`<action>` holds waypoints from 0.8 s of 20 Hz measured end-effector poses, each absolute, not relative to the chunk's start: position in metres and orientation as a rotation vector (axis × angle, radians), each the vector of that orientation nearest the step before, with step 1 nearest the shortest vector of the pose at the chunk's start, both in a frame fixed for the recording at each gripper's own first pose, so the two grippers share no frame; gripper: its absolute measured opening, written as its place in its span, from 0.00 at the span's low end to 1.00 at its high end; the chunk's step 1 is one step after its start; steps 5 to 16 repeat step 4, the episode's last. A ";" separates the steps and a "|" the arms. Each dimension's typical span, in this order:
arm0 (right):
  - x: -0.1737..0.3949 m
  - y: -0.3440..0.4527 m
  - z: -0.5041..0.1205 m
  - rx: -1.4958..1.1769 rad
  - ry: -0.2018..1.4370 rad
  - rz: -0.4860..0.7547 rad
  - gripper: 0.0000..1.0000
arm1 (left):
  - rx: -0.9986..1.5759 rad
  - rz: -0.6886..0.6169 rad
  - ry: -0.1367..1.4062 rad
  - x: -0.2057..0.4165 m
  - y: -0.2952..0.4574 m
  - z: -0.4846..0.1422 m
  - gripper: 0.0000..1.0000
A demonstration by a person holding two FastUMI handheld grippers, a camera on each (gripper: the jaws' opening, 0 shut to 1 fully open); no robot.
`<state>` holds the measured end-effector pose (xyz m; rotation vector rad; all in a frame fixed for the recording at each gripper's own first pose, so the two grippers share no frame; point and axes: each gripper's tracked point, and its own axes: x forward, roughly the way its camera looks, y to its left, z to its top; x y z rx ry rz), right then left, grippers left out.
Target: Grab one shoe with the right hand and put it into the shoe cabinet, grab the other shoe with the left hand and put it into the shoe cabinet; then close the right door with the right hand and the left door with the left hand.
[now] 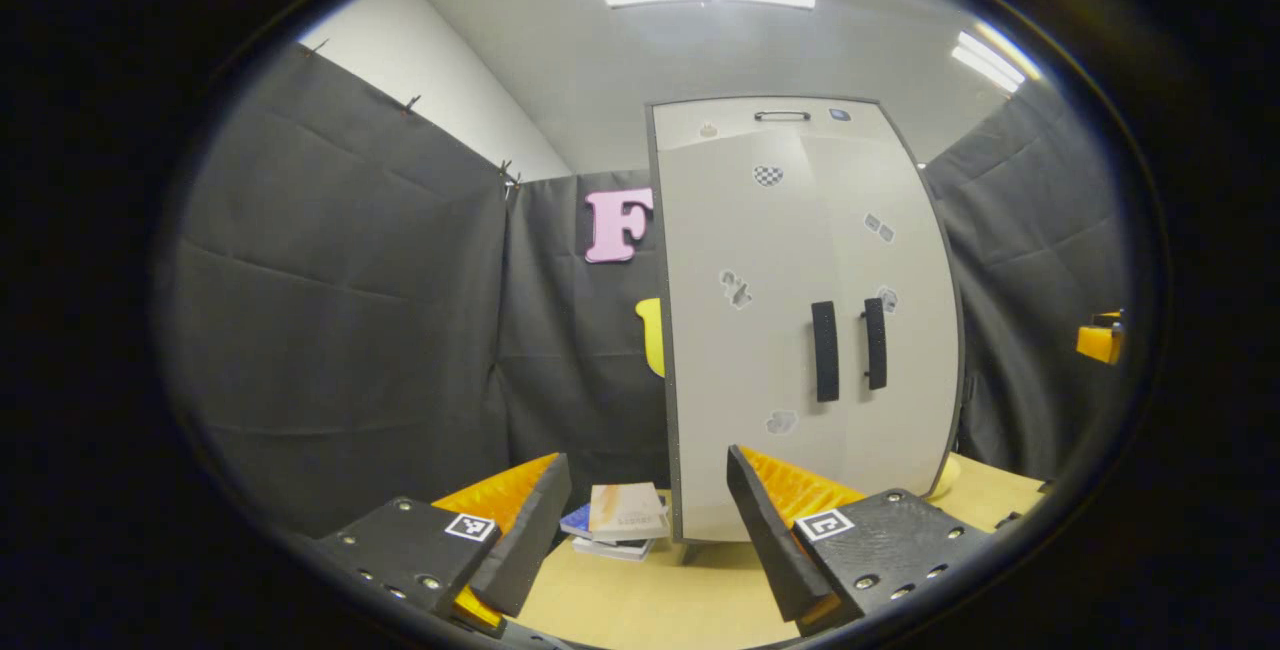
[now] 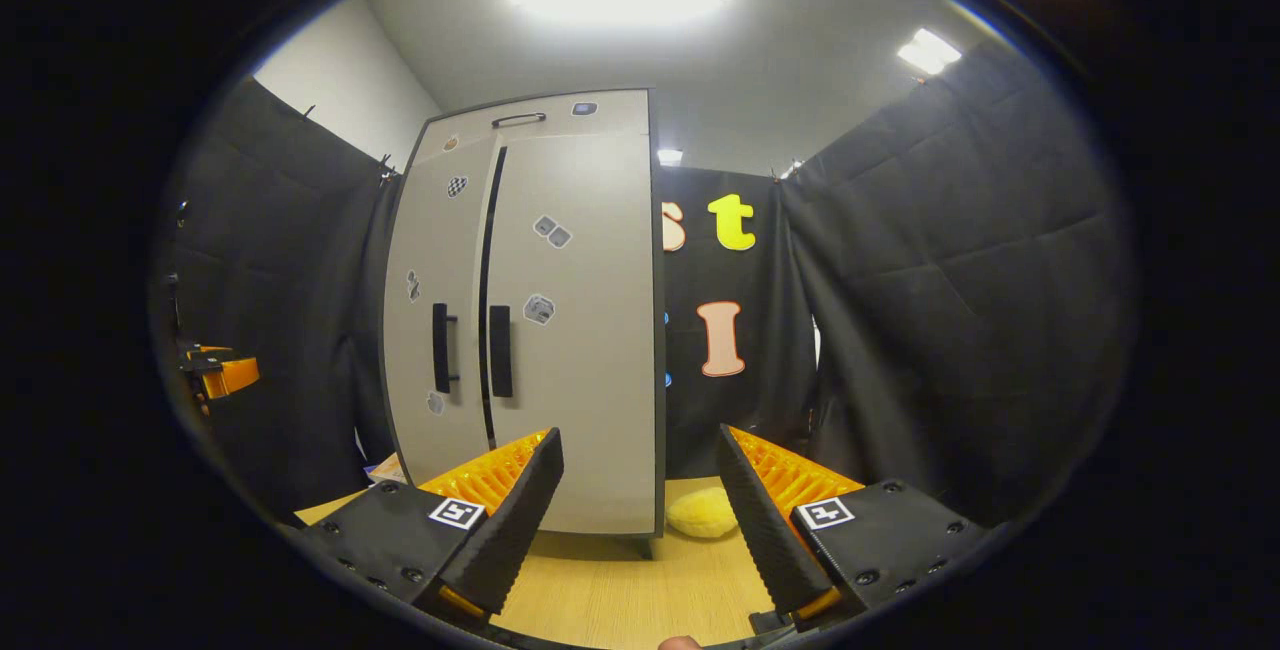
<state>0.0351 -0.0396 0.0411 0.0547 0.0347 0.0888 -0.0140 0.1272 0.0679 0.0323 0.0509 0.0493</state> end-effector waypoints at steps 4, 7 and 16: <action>0.034 -0.042 0.043 0.054 0.030 0.084 0.97 | 0.035 0.048 0.054 -0.017 0.128 0.068 0.92; 0.034 -0.042 0.043 0.054 0.030 0.084 0.97 | 0.035 0.048 0.054 -0.017 0.128 0.068 0.92; 0.034 -0.042 0.043 0.054 0.030 0.084 0.97 | 0.035 0.048 0.054 -0.017 0.128 0.068 0.92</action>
